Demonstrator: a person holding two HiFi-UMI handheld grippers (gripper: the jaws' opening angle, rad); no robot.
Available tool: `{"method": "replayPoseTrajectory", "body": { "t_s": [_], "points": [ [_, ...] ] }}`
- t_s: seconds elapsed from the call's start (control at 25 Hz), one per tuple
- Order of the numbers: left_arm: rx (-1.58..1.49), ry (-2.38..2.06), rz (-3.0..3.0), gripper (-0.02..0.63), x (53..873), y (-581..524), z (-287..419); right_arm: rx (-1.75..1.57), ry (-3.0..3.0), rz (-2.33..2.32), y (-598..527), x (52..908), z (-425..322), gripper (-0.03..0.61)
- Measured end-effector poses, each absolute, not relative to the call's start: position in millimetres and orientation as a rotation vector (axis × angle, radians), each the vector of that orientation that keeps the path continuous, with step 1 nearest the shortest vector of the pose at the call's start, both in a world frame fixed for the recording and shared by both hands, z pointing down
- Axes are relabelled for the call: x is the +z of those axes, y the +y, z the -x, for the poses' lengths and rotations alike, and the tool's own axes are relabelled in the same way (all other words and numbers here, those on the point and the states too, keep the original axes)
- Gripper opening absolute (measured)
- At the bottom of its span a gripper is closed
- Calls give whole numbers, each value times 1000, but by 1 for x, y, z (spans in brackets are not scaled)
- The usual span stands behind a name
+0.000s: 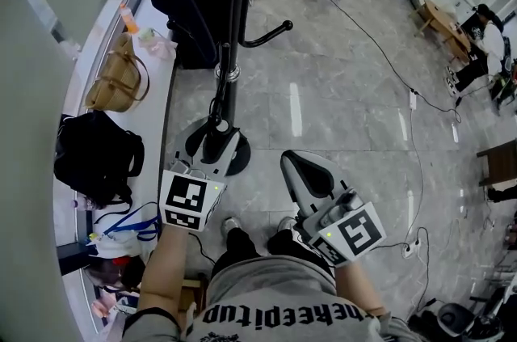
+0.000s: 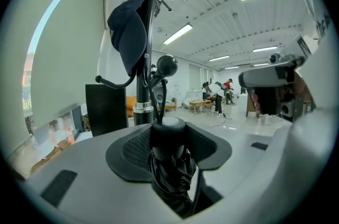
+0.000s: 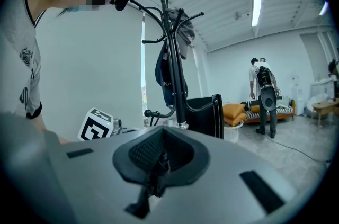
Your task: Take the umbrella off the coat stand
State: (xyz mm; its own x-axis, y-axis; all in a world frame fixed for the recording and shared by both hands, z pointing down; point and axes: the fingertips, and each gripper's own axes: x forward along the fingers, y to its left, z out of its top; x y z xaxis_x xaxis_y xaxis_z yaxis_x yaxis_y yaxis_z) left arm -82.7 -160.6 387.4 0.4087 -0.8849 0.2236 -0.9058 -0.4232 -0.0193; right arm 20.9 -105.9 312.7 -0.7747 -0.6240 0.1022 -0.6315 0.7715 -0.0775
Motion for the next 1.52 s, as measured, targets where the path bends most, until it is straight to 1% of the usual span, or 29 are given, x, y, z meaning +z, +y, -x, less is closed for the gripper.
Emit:
{"method": "replayPoseTrajectory", "body": {
  "t_s": [0.84,1.52],
  "points": [
    [254,-1763,-2516,202,346,-119,81,149,-2995,-826,-91,301,-7,11],
    [208,-1965,-2378,201,331,-54,89,120,-3061,-620,-56,297,-1,11]
  ]
}}
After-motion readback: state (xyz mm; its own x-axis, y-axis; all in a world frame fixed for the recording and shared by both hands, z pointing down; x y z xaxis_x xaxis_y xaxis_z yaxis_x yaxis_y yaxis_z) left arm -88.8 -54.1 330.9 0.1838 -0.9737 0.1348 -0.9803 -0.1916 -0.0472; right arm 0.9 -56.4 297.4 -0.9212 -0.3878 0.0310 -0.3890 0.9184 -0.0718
